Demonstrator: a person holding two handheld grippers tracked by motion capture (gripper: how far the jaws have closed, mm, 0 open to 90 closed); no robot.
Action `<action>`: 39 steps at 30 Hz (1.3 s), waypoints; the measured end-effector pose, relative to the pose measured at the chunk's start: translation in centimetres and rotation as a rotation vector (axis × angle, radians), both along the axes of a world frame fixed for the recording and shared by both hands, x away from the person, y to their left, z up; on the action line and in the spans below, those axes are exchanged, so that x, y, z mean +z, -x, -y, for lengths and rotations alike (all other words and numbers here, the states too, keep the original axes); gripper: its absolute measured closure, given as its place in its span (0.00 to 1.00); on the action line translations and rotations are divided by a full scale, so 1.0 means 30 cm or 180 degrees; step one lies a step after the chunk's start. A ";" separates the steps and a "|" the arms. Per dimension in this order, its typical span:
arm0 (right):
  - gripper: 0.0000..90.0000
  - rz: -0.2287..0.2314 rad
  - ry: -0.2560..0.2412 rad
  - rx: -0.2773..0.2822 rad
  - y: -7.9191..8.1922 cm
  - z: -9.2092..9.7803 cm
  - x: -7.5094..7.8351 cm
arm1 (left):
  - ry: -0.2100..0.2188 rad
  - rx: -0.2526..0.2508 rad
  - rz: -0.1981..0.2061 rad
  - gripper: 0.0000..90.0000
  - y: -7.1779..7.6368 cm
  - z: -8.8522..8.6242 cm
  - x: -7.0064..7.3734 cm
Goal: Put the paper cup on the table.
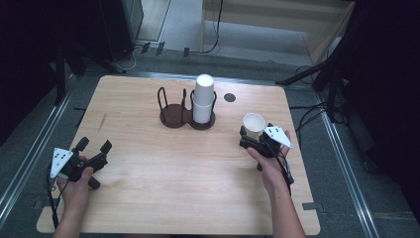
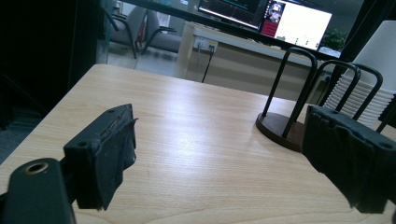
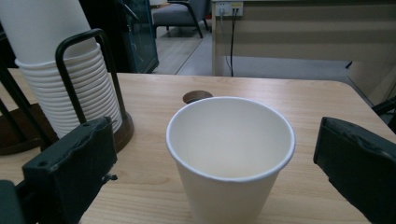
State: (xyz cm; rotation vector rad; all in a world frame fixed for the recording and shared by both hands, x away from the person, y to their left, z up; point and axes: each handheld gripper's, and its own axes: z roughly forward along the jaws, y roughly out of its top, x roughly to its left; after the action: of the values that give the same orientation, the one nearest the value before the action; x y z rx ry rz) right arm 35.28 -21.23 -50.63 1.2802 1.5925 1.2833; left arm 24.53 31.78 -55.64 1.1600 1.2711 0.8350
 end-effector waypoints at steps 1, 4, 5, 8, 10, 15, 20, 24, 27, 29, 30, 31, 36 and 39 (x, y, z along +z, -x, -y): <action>0.00 0.0016 0.0014 0.0013 0.009 0.002 0.004 | 0.0007 0.0003 -0.0002 0.11 0.000 0.000 0.000; 0.00 0.0037 0.0021 0.0055 0.034 0.008 0.017 | -0.0001 -0.0002 0.0000 0.11 0.000 0.000 0.000; 0.00 0.0058 0.0030 0.0069 0.045 0.010 0.022 | -0.0001 -0.0002 0.0000 0.11 0.000 0.000 0.000; 0.00 0.0093 0.0011 0.0085 0.069 0.016 0.033 | -0.0002 -0.0002 0.0001 0.11 0.001 0.001 0.000; 0.00 0.0110 0.0013 0.0084 0.083 0.021 0.038 | -0.0002 -0.0001 0.0002 0.11 0.001 0.001 0.000; 0.00 0.0119 0.0001 0.0091 0.114 0.040 0.042 | 0.0000 -0.0005 -0.0006 0.11 0.001 0.001 0.000; 0.00 0.0113 -0.0001 0.0073 0.145 0.064 0.034 | 0.0003 -0.0004 -0.0005 0.11 0.001 0.001 0.000; 0.00 0.0104 -0.0001 0.0048 0.166 0.087 0.018 | 0.0002 -0.0009 -0.0006 0.11 0.001 0.001 0.000; 0.00 0.0078 -0.0034 -0.0013 0.179 0.110 0.002 | 0.0002 -0.0007 -0.0004 0.11 0.001 0.001 0.000; 0.00 0.0059 -0.0071 -0.0051 0.186 0.127 -0.007 | 0.0001 -0.0006 -0.0006 0.11 0.001 0.001 0.000; 0.00 0.0051 -0.0078 -0.0068 0.191 0.135 -0.010 | 0.0000 -0.0005 -0.0006 0.11 0.001 0.001 0.000; 0.00 0.0049 -0.0066 -0.0081 0.196 0.144 -0.015 | 0.0000 -0.0005 -0.0005 0.11 0.001 0.001 0.000; 0.00 0.0037 -0.0050 -0.0121 0.220 0.178 -0.030 | 0.0008 -0.0012 -0.0015 0.11 0.002 0.001 0.000; 0.00 0.0005 -0.0034 -0.0163 0.235 0.205 -0.047 | 0.0005 -0.0011 -0.0011 0.11 0.002 0.002 0.000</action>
State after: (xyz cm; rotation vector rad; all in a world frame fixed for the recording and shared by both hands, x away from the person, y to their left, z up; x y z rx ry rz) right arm 28.23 -27.39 -52.03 1.3179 1.5440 1.2624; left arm 24.47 31.73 -55.63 1.1626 1.2721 0.8295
